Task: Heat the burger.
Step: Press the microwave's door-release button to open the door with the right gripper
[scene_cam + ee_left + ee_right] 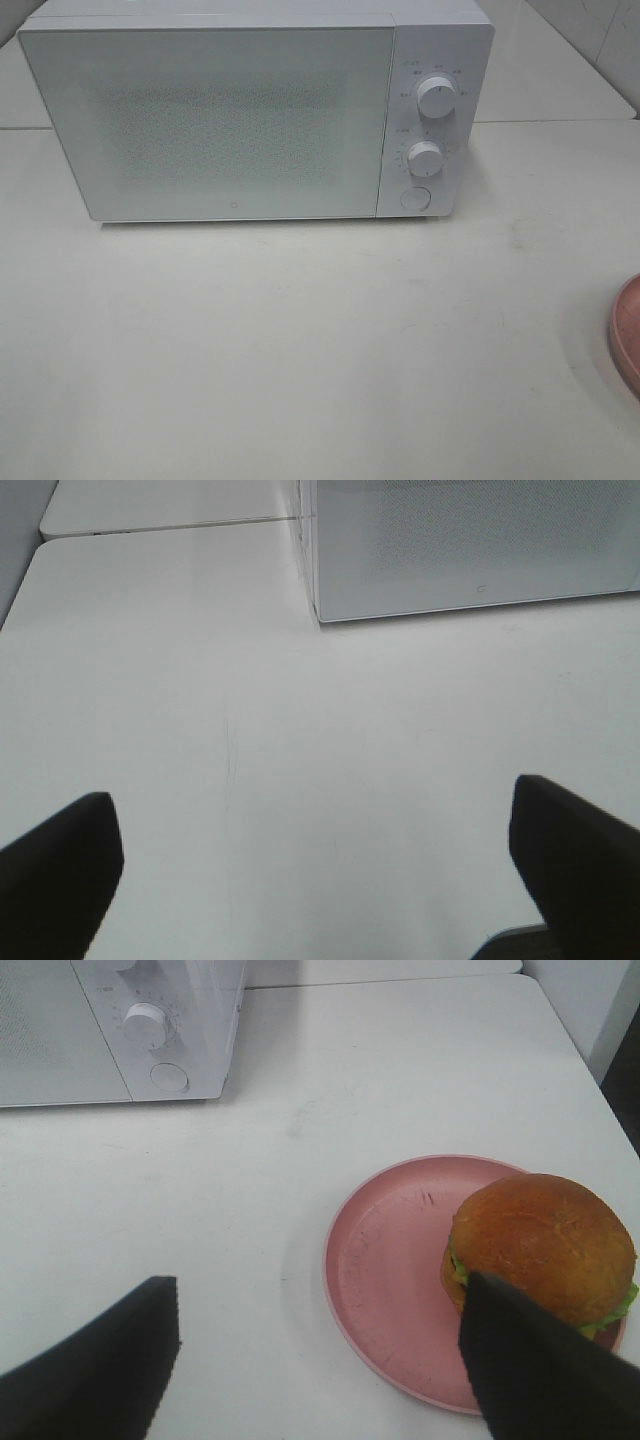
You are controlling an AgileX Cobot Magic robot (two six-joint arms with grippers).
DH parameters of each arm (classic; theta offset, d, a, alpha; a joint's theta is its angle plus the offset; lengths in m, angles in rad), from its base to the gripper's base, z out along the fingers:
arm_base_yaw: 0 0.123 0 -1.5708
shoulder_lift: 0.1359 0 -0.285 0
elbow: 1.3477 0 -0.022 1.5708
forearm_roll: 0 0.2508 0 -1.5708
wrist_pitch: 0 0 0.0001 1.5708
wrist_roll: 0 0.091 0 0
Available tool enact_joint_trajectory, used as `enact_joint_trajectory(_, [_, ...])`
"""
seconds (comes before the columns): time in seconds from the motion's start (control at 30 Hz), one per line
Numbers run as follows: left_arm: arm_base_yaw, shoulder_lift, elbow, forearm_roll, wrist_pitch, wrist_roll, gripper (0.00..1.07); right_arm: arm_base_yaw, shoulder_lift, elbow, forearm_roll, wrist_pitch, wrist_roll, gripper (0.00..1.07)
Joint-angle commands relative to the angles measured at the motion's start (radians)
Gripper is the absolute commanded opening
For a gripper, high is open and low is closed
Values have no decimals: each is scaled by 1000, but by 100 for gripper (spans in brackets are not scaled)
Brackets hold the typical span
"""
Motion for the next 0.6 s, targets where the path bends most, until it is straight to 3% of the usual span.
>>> enact_joint_trajectory(0.03, [-3, -21, 3, -4, -11, 1, 98, -3, -29, 3, 2, -12, -3, 76])
enact_joint_trajectory(0.6, [-3, -21, 3, -4, -11, 1, 98, -3, -28, 3, -3, -12, -3, 76])
